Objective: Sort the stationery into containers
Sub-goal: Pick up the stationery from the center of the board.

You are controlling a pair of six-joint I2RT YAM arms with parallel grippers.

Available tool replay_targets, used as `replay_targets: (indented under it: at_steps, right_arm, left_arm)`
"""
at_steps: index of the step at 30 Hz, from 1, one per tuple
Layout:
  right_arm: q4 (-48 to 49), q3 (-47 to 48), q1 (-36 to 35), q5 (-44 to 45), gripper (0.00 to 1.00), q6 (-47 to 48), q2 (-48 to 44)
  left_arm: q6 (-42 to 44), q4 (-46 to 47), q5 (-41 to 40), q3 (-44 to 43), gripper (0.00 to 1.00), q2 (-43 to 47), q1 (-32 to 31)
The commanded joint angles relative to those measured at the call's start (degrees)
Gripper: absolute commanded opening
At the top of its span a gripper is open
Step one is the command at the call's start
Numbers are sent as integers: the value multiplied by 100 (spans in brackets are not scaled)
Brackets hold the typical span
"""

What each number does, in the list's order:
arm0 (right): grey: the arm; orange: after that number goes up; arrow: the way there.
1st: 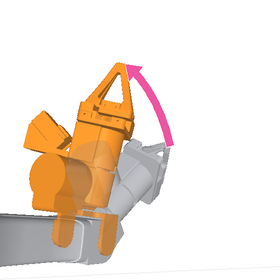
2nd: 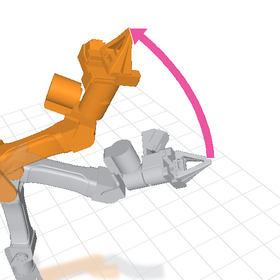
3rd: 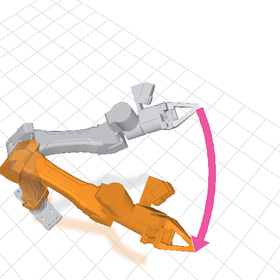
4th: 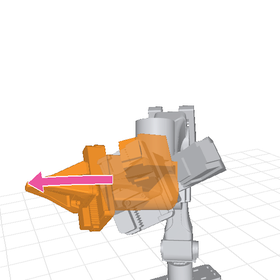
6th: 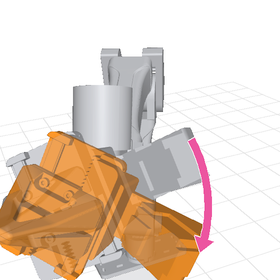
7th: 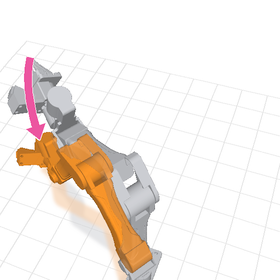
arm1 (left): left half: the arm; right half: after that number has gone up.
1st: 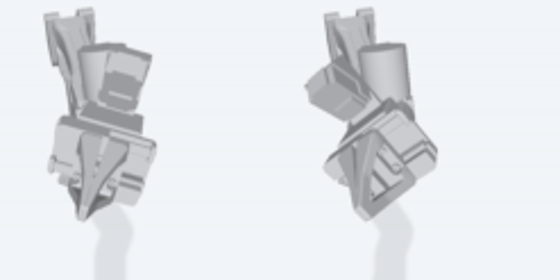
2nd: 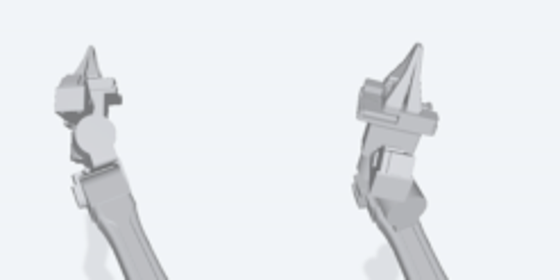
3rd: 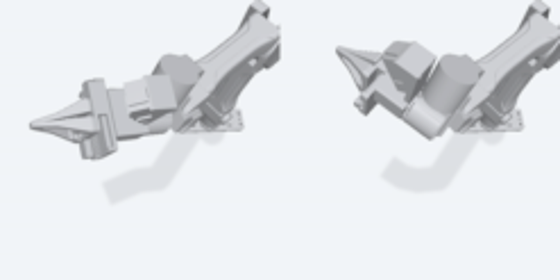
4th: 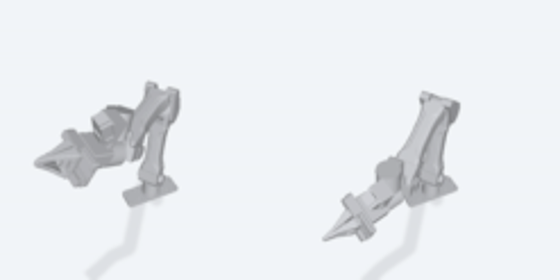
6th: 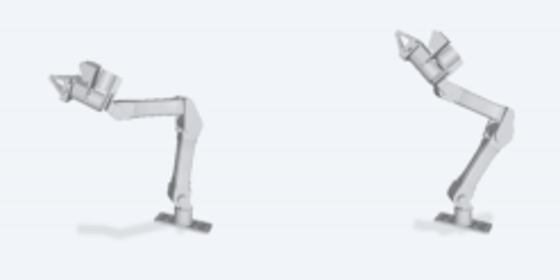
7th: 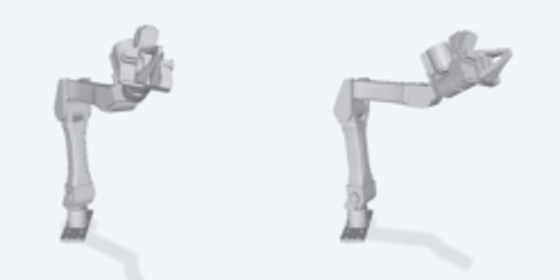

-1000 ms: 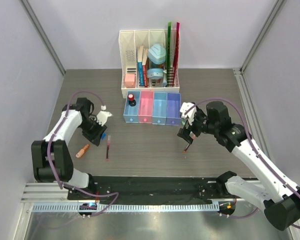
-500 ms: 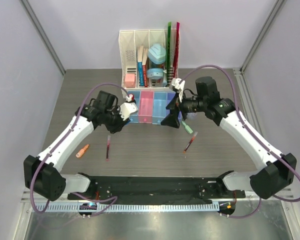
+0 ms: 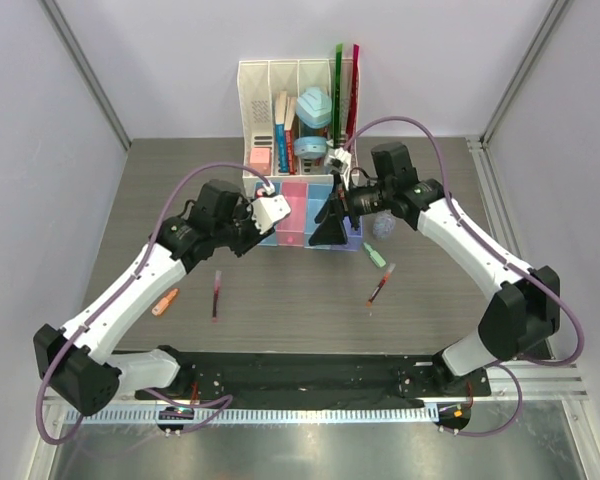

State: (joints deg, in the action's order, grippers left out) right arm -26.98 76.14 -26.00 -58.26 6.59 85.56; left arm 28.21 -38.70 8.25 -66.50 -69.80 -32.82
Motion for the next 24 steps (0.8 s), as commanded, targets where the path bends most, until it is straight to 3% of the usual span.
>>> replay_targets:
  at_steps: [1, 15, 24]
  right_arm:
    - [290, 559, 25, -256, 100, -219, 206]
    - [510, 1087, -177, -178, 97, -588, 1042]
    - [545, 1131, -309, -80, 97, -624, 1060]
  left_arm:
    - [-175, 363, 71, -346, 0, 309, -163]
    - [-202, 416, 423, -100, 0, 547, -682]
    - [-26, 363, -51, -82, 0, 283, -875]
